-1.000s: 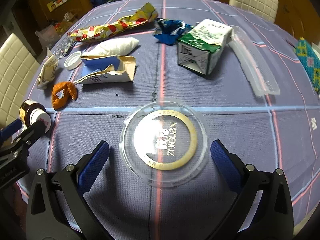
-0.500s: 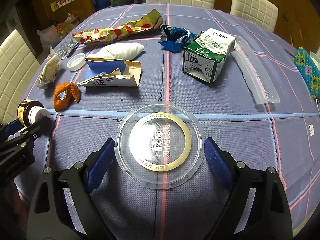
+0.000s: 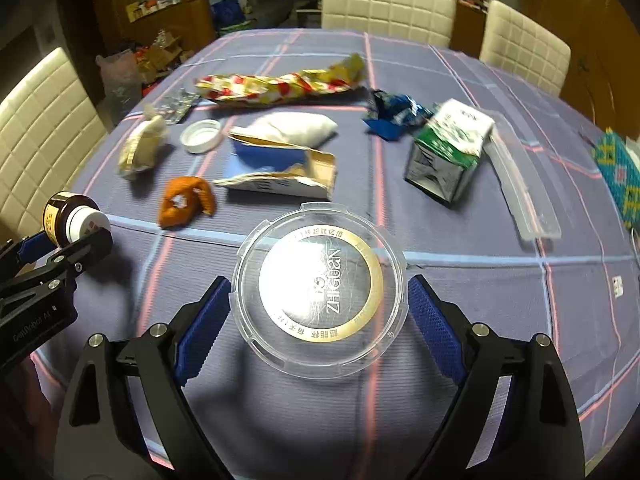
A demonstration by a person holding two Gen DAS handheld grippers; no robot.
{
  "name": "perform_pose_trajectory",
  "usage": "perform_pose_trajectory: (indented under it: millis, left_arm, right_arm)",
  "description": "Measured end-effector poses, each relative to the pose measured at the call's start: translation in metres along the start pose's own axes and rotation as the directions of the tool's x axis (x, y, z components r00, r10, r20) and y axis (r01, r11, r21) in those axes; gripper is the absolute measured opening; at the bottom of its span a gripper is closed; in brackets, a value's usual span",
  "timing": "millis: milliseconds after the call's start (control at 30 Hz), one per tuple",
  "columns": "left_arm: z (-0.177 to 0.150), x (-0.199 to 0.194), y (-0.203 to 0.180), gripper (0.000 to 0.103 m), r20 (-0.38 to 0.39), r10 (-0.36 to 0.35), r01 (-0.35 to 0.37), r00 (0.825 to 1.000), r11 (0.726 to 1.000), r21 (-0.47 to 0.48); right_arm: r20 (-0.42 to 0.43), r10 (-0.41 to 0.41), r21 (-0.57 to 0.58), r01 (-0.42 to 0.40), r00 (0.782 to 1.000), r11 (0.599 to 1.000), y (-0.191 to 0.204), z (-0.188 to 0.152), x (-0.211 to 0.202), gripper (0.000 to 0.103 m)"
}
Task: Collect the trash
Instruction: 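Carry the bottle with the left tool over the clear bin and release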
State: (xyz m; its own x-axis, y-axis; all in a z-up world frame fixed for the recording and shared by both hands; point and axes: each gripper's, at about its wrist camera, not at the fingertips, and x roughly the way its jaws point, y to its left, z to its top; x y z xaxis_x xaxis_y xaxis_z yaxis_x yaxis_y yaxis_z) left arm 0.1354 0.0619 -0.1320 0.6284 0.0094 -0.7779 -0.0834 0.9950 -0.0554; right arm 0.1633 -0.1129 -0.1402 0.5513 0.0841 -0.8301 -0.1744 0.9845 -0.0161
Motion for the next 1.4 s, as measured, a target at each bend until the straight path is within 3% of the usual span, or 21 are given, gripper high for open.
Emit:
perform_pose_trajectory:
  millis: [300,733,1133,1400]
  left_arm:
    - [-0.005,-0.021,0.048,0.069,0.041,0.044,-0.041,0.998,0.997,-0.064]
    - [-0.010,-0.029,0.129,0.069,0.048,0.137,-0.126,0.989,0.976,-0.177]
    - [0.009,-0.008,0.197,0.069,0.029,0.215,-0.201,0.976,0.945,-0.256]
    - [0.017,0.021,0.221,0.073,-0.026,0.216,-0.214,0.976,0.936,-0.279]
  right_arm:
    - [0.050,0.017,-0.109,-0.011,0.999,0.994,0.051,0.008,-0.016,0.088]
    - [0.069,0.137,-0.286,-0.112,0.988,0.952,0.151,0.029,-0.015,0.088]
    - [0.072,0.177,-0.394,-0.135,0.982,0.909,0.225,0.068,0.007,0.088]
    - [0.061,0.171,-0.400,-0.132,0.983,0.907,0.247,0.091,0.030,0.088]
